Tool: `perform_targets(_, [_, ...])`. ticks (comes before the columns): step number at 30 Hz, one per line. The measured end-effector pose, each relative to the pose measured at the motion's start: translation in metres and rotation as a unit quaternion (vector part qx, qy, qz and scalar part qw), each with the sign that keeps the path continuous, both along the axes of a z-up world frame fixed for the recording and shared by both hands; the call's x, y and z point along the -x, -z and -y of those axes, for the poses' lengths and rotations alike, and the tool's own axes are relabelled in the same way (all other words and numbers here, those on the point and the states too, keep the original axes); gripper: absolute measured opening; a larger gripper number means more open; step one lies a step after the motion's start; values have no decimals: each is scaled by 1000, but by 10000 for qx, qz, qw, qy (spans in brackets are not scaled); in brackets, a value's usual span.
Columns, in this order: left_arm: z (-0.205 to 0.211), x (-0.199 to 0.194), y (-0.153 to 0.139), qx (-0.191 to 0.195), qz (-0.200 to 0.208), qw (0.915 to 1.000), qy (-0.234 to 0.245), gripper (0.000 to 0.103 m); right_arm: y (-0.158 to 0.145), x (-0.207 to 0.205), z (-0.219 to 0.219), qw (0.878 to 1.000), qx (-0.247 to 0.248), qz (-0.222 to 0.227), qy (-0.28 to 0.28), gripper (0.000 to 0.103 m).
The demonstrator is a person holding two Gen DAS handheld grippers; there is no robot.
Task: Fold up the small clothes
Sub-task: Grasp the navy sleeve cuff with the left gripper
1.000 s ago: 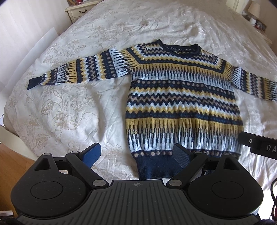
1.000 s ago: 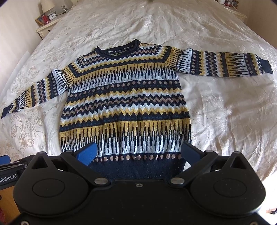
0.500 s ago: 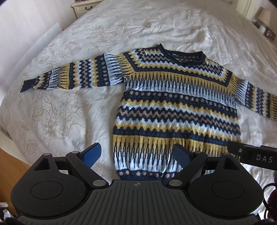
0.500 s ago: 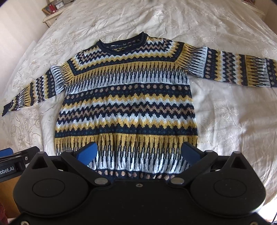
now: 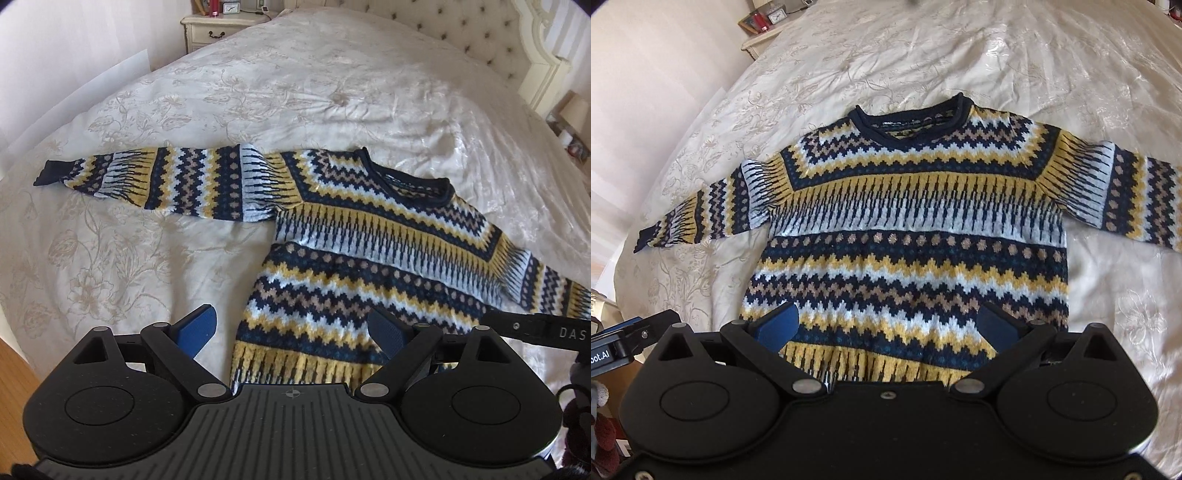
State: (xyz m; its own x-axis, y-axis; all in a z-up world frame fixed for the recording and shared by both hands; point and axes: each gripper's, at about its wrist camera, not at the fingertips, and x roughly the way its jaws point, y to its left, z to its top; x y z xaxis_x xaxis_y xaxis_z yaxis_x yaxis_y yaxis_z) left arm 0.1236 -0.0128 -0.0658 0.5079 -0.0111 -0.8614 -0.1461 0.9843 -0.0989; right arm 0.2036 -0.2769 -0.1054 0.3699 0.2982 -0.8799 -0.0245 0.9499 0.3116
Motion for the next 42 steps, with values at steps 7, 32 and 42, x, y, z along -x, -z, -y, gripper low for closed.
perform_targets(7, [-64, -27, 16, 11, 150, 9994, -322, 90, 2, -4, -16, 9998, -56, 160, -136, 102])
perform_targets(32, [-318, -147, 104, -126, 101, 9903, -1379, 89, 1, -70, -144, 9948, 816, 564, -231, 102])
perform_targets(42, [-346, -154, 126, 380, 248, 9857, -1625, 88, 5, -81, -169, 9920, 1135, 505, -240, 90])
